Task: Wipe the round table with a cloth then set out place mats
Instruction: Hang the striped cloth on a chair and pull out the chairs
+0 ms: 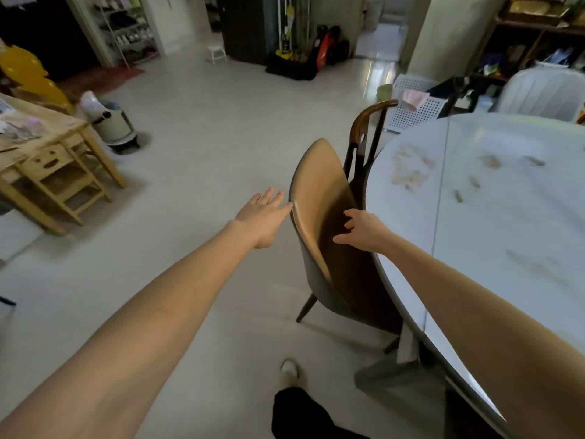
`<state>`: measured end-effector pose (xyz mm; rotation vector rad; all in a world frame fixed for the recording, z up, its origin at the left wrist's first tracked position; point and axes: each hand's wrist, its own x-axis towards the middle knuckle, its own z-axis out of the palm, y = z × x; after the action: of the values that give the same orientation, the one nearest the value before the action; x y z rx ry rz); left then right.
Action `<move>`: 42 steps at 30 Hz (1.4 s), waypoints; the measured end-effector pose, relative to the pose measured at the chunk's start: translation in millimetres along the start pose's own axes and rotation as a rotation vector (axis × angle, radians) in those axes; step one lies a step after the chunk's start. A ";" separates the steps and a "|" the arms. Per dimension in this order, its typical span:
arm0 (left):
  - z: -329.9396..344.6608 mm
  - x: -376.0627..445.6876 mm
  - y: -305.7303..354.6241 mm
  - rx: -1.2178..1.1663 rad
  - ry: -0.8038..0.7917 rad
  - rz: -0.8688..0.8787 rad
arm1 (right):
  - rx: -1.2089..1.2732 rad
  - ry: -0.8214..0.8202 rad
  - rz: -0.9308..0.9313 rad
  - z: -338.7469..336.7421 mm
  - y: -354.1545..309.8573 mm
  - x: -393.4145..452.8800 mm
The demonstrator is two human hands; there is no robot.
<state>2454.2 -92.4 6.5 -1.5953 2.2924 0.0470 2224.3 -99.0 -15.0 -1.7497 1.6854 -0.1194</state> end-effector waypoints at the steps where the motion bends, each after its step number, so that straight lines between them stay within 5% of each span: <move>1: -1.1 19.5 -10.9 0.004 0.006 0.006 | 0.027 0.014 0.007 -1.2 -6.1 20.8; 11: -44.3 204.5 -125.9 0.089 -0.003 0.183 | 0.166 -0.122 0.187 -18.5 -89.0 208.6; 16: -49.0 310.4 -120.0 0.210 -0.025 0.505 | 0.360 -0.051 0.324 -15.2 -105.6 266.0; 22: -42.5 409.2 -90.6 0.607 -0.121 0.835 | 0.241 0.129 0.661 8.8 -119.0 314.7; 28: -39.5 439.9 -85.7 0.724 0.054 1.190 | 0.258 0.506 0.955 13.9 -140.6 334.4; 37: -21.1 424.4 -112.0 0.689 0.032 1.320 | 0.240 0.435 1.027 37.5 -167.9 331.7; 42: 3.6 400.3 -147.9 0.469 0.071 1.464 | 0.227 0.388 1.005 67.9 -198.9 297.8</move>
<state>2467.5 -507.5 -91.6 0.4651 2.6790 -0.1754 2472.3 -358.9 -77.0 -0.5889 2.5188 -0.1828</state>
